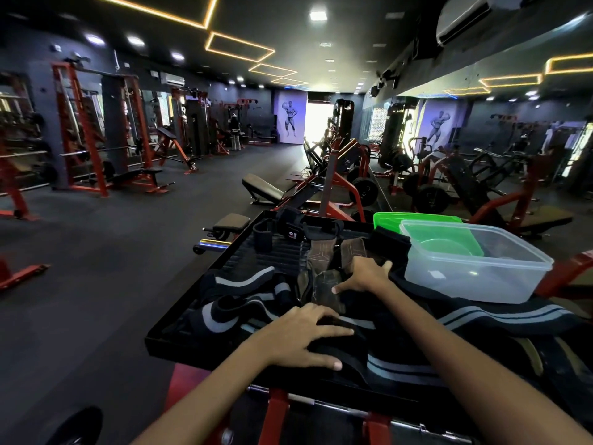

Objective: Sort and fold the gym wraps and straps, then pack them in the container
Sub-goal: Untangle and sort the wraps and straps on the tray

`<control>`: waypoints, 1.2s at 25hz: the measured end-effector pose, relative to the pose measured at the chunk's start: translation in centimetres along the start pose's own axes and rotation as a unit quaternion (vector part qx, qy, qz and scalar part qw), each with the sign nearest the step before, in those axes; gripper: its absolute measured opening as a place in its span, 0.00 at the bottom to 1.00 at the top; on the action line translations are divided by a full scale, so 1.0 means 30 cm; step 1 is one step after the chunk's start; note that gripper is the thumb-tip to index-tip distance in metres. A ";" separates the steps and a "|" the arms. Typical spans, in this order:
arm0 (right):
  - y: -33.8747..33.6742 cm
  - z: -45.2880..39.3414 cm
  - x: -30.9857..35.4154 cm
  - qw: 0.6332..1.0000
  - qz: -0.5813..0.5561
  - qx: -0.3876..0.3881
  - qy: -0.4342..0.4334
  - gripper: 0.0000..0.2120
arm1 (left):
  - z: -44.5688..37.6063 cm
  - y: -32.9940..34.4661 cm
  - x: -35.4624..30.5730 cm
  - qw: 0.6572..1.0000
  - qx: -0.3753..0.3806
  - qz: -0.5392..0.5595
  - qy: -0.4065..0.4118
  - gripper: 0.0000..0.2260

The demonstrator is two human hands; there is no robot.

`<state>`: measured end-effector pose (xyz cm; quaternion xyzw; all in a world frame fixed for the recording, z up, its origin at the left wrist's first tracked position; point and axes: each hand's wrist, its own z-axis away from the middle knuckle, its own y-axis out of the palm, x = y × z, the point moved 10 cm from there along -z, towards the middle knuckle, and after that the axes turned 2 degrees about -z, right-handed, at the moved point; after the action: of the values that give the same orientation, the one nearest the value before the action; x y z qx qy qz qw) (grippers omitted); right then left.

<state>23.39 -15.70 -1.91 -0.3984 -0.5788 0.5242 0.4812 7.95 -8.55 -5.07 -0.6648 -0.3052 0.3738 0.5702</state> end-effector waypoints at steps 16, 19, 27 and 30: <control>0.044 0.015 -0.010 0.953 -0.301 0.020 0.023 0.20 | -0.030 0.081 0.014 0.997 0.052 0.044 -0.020 0.24; 0.029 0.002 -0.072 0.908 -0.413 -0.031 0.064 0.21 | -0.030 0.082 0.013 0.997 0.051 0.054 -0.026 0.23; -0.291 0.100 -0.305 0.750 -0.651 -0.078 0.085 0.06 | -0.136 0.051 0.098 0.992 0.068 -0.098 -0.032 0.23; -0.345 0.178 -0.320 0.772 -0.628 -0.079 0.054 0.04 | -0.193 0.046 0.158 0.989 0.053 -0.137 -0.032 0.23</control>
<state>20.75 -27.55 7.07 -0.0106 -0.7127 0.0355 0.7005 15.34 -7.89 -6.74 -0.5731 -0.3910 0.3292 0.6406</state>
